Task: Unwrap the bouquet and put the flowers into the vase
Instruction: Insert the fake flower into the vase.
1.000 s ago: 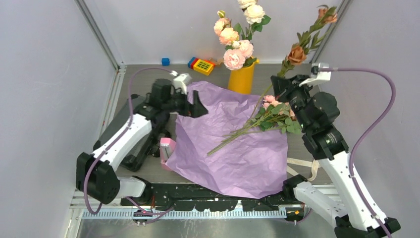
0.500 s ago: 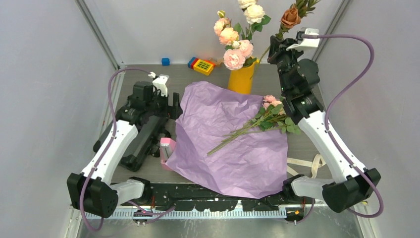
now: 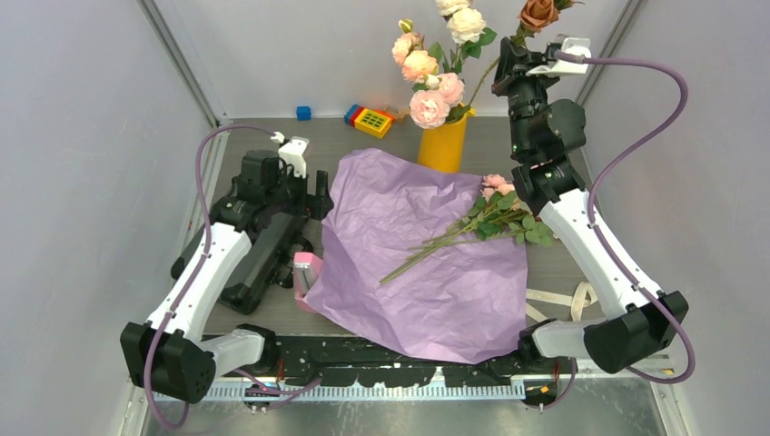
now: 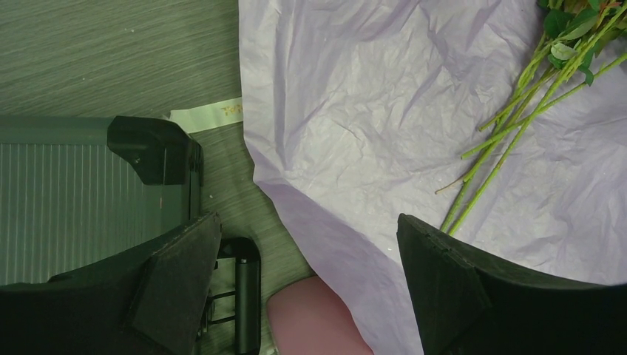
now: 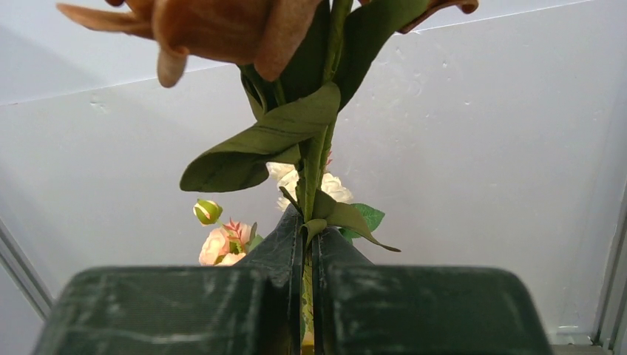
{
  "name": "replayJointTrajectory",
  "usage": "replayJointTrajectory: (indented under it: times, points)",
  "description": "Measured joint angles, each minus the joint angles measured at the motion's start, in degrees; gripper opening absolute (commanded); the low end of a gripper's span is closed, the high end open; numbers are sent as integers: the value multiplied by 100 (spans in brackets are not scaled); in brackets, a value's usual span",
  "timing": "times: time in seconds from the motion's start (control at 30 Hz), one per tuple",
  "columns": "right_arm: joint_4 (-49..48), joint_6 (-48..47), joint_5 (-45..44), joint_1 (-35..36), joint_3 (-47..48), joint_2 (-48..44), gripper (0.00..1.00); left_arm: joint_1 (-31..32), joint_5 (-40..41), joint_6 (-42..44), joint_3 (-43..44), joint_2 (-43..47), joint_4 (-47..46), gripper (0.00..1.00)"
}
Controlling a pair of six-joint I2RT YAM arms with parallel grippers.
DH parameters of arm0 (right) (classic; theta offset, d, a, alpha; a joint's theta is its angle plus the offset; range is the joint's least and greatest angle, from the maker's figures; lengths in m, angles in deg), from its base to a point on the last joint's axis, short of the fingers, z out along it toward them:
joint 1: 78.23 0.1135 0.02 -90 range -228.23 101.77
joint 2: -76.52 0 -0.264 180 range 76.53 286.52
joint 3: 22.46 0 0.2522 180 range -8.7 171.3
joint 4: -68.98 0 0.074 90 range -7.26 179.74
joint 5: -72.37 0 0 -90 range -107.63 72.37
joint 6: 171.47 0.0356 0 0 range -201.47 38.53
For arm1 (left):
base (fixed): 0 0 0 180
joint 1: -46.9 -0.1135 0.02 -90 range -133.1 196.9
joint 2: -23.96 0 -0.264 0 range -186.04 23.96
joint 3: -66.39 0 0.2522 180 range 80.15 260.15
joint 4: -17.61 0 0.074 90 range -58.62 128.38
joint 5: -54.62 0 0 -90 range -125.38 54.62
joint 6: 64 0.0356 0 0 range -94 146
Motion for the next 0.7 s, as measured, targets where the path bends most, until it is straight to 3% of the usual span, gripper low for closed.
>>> replayJointTrajectory:
  times: [0.7]
  points:
    - [-584, -192, -2, -4, -42, 879, 0, 0, -7, 0, 0, 28, 0, 92]
